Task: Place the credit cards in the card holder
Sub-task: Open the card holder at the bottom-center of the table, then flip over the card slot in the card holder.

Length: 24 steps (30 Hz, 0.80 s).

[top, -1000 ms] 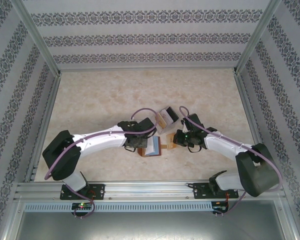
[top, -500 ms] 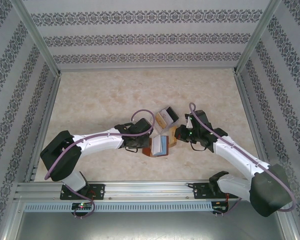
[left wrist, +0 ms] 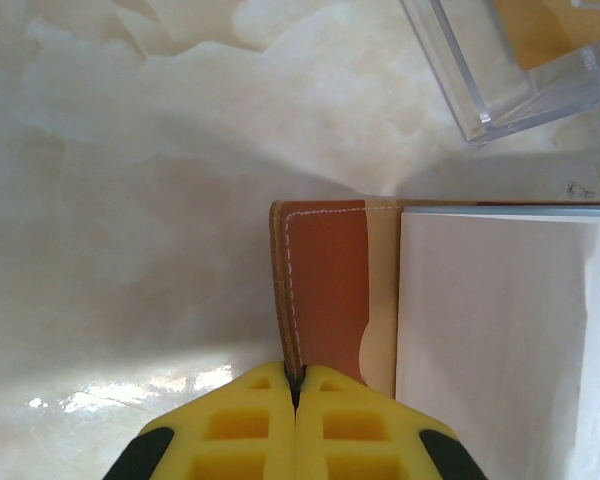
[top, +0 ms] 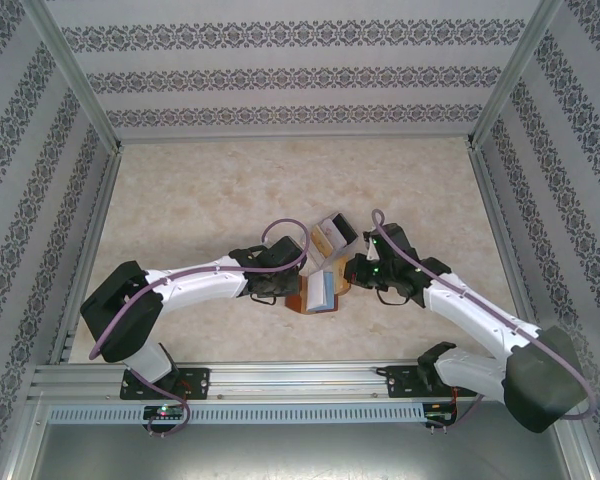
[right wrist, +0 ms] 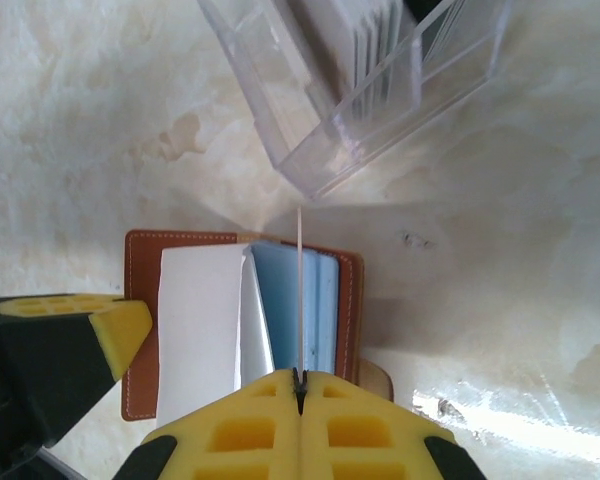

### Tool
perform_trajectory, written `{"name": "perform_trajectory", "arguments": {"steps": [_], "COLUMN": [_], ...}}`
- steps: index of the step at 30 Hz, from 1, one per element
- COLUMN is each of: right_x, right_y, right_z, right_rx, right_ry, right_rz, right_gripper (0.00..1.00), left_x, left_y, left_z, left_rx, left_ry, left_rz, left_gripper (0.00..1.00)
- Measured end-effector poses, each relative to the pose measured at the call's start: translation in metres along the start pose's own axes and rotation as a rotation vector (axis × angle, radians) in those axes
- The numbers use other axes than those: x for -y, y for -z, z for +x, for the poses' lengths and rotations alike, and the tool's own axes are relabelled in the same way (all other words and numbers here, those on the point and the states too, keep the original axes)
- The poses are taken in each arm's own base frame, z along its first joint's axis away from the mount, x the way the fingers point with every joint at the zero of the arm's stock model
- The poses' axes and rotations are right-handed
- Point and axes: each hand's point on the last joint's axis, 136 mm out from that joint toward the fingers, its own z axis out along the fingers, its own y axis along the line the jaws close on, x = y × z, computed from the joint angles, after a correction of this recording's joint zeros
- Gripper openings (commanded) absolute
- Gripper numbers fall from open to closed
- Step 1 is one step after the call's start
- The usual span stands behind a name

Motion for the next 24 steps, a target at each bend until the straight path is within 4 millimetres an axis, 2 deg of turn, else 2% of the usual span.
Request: {"name": "perform_trajectory", "arguments": {"steps": [11,24], "right_x": [0.003,0.01], "right_y": [-0.017,-0.039], "right_z": [0.003,0.021], "right_rx": [-0.03,-0.096], "right_ry": [-0.009,0.01], "right_rz": [0.01,0.053], "right_gripper": [0.0,0.0], "left_x": [0.001,0.001], "left_y": [-0.001,-0.001], "left_z": [0.0,0.0], "left_rx": [-0.002,-0.002], "left_ry": [0.0,0.008], "left_rz": [-0.002,-0.002], "left_gripper": [0.0,0.0]}}
